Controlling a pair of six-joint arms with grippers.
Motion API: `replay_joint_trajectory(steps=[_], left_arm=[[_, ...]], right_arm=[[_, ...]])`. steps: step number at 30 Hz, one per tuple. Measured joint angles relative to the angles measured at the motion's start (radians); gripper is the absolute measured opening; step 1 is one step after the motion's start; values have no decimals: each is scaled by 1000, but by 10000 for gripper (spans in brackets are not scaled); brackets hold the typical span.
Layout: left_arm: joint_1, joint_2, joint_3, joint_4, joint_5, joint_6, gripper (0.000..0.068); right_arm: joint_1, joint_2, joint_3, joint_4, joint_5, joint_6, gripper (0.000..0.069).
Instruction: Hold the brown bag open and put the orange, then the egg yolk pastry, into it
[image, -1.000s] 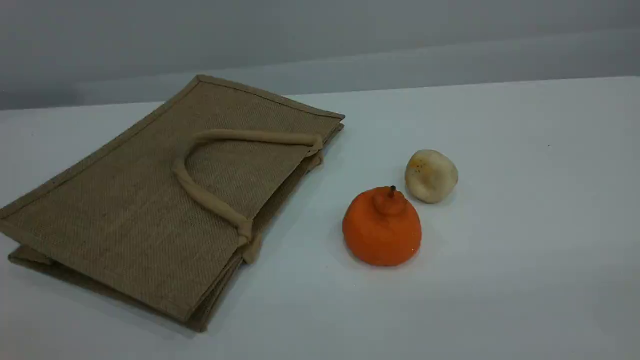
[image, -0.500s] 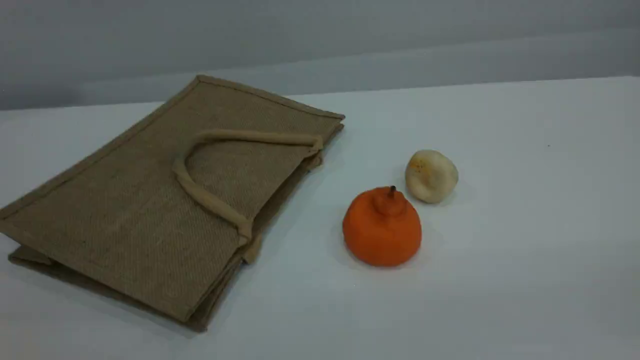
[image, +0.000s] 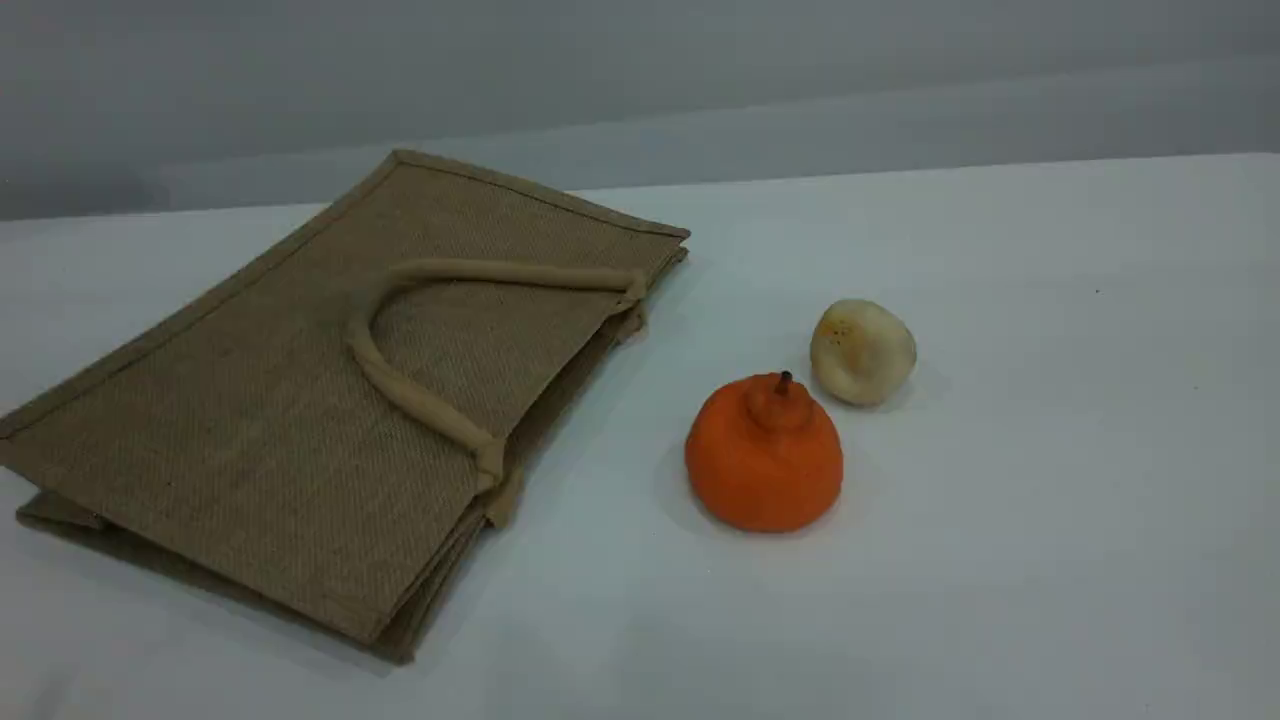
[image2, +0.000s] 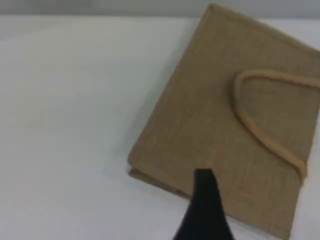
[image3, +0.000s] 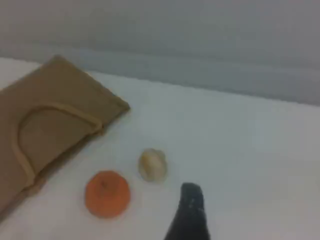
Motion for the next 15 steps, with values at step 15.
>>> replay_joint_trajectory(steps=[15], left_arm=[[-1,593,-209,-25,-28,33,493]], right_arm=[[0,397,-149,-3,-80,5,533]])
